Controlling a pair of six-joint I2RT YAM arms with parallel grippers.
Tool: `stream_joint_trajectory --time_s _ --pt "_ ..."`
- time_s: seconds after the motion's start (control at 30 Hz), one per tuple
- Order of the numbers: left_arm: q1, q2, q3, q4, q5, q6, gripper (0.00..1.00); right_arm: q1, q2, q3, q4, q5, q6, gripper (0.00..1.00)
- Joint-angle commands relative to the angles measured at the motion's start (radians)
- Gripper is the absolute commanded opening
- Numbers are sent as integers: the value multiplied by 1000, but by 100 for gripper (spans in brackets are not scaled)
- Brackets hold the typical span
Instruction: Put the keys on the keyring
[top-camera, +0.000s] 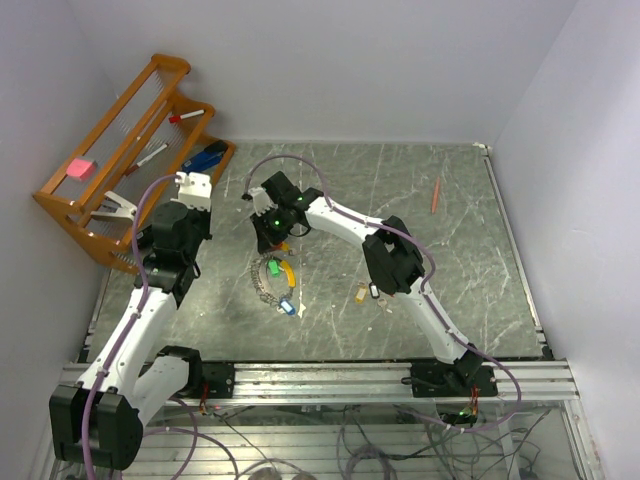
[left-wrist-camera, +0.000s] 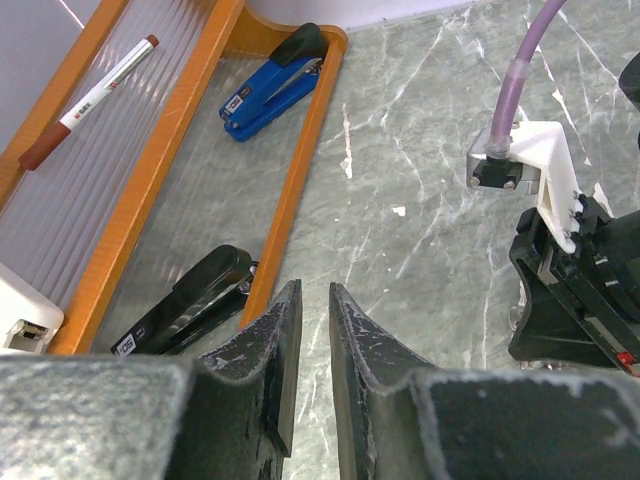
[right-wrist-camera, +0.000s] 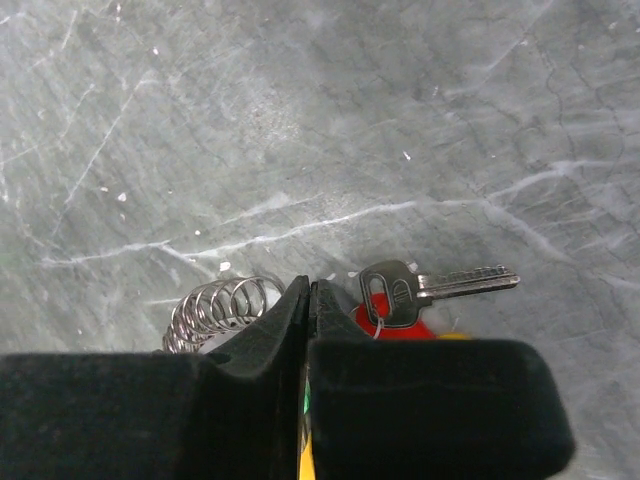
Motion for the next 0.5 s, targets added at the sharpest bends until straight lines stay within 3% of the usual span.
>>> stream_joint_trajectory --time_s 0.0,0.47 --pt "7 -4 -7 47 6 16 28 5 -26 8 12 -63 17 0" --pt "11 7 -20 54 93 -38 29 0 -186 -75 55 -130 80 0"
